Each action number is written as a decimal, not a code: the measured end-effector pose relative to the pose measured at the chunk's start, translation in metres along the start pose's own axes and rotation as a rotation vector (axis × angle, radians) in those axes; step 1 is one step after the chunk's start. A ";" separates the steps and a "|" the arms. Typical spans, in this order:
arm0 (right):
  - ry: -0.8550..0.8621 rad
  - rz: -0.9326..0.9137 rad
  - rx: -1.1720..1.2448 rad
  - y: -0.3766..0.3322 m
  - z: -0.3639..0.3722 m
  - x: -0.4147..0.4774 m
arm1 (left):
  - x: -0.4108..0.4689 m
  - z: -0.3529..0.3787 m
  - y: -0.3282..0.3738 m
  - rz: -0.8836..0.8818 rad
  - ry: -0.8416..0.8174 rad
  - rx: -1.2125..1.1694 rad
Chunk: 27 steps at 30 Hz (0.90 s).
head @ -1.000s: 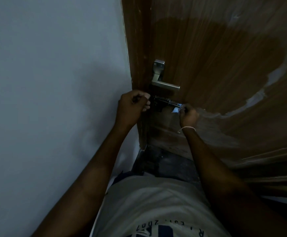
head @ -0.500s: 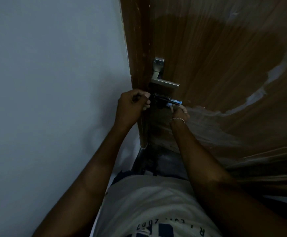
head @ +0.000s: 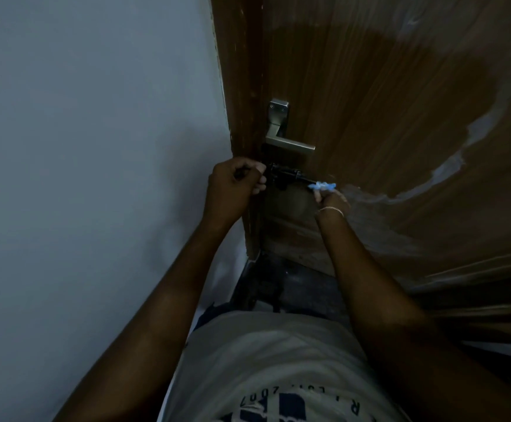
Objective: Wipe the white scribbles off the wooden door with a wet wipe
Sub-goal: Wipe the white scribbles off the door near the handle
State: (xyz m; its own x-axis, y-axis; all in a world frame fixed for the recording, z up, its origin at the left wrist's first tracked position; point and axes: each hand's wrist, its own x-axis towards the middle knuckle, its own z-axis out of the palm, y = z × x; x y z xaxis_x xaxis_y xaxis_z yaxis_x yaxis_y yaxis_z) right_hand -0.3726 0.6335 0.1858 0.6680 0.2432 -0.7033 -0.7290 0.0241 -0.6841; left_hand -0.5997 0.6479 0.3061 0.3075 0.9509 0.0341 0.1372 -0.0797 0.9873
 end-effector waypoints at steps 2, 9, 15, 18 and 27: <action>0.070 -0.120 -0.228 -0.015 -0.015 0.005 | 0.002 0.000 0.001 0.007 0.001 0.003; 0.025 -0.516 -0.385 -0.005 -0.028 -0.001 | 0.003 0.014 -0.002 0.016 -0.041 0.016; 0.097 -0.761 -0.533 -0.021 -0.031 0.005 | 0.000 0.017 -0.003 0.039 -0.044 0.040; -0.004 -0.914 -0.767 -0.017 -0.029 0.011 | 0.001 0.020 -0.002 0.027 -0.046 0.056; 0.048 -1.067 -1.120 -0.035 -0.068 0.036 | 0.003 0.023 0.002 -0.012 -0.038 0.047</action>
State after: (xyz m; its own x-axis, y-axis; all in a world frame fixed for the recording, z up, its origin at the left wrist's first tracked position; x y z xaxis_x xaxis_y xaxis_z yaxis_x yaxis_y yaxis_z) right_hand -0.3123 0.5751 0.1712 0.8077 0.5552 0.1986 0.5391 -0.5590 -0.6300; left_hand -0.5768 0.6437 0.3044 0.3412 0.9399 0.0149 0.1852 -0.0828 0.9792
